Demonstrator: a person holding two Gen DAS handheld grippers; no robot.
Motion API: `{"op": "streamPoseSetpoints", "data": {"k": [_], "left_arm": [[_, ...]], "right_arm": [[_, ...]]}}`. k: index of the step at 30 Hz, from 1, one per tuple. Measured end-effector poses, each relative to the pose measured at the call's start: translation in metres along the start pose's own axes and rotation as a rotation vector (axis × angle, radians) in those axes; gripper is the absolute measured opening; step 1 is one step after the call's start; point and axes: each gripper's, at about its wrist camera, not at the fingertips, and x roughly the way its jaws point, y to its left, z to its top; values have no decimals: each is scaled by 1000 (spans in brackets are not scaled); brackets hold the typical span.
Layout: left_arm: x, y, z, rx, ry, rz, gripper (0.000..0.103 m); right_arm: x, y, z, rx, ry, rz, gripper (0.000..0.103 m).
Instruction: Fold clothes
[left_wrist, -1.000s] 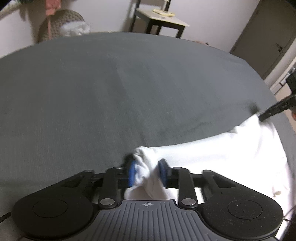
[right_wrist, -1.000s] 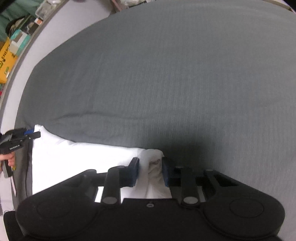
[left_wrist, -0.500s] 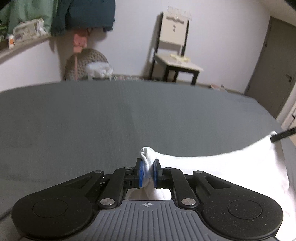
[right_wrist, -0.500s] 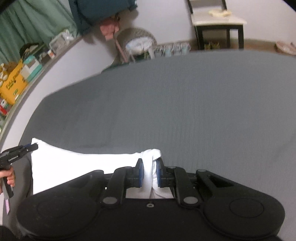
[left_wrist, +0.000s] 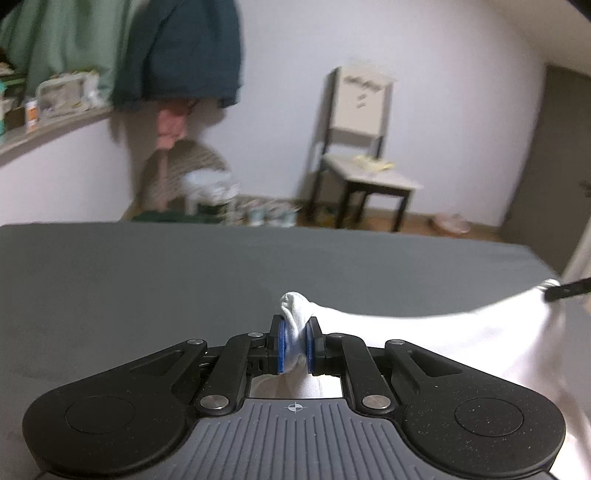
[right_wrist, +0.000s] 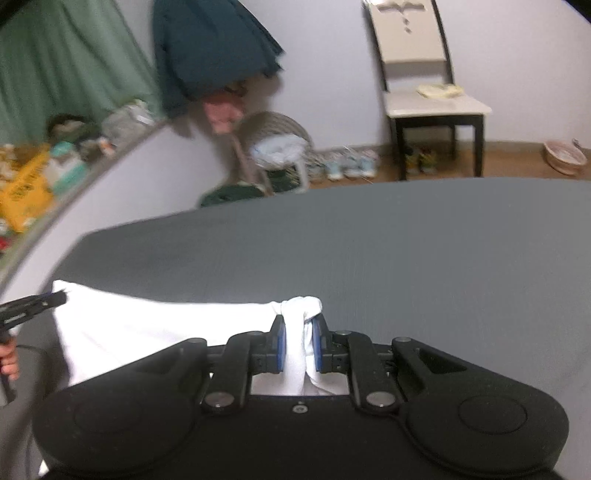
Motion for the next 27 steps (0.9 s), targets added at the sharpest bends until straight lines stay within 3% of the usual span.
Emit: {"op": "streamPoseSetpoints", "data": {"k": [4,12,15,20,23,25,27], "left_arm": [[-54,11,-20,51,-93,-144,10],[-128,10,-94,236,-18,-322,10],[-135,1,-123,349,78,-354,10],[-141,-17,-153,499,148,-325,10],[-144,-31,-160,610,147,-267,11],[-148,-45,-162,724,118,-210,23],[-153,-60,-167,874,72,-150,53]], "right_arm": [[-52,4,-33,-49,-71,95,14],[-98,10,-128,-108,-3,137,13],[-103,5,-161,-107,39,127,11],[-106,-5,-198,-114,104,62,8],[-116,9,-200,-223,85,-7,11],[-121,33,-200,-365,58,-64,24],[-124,62,-201,-547,30,-126,45]]}}
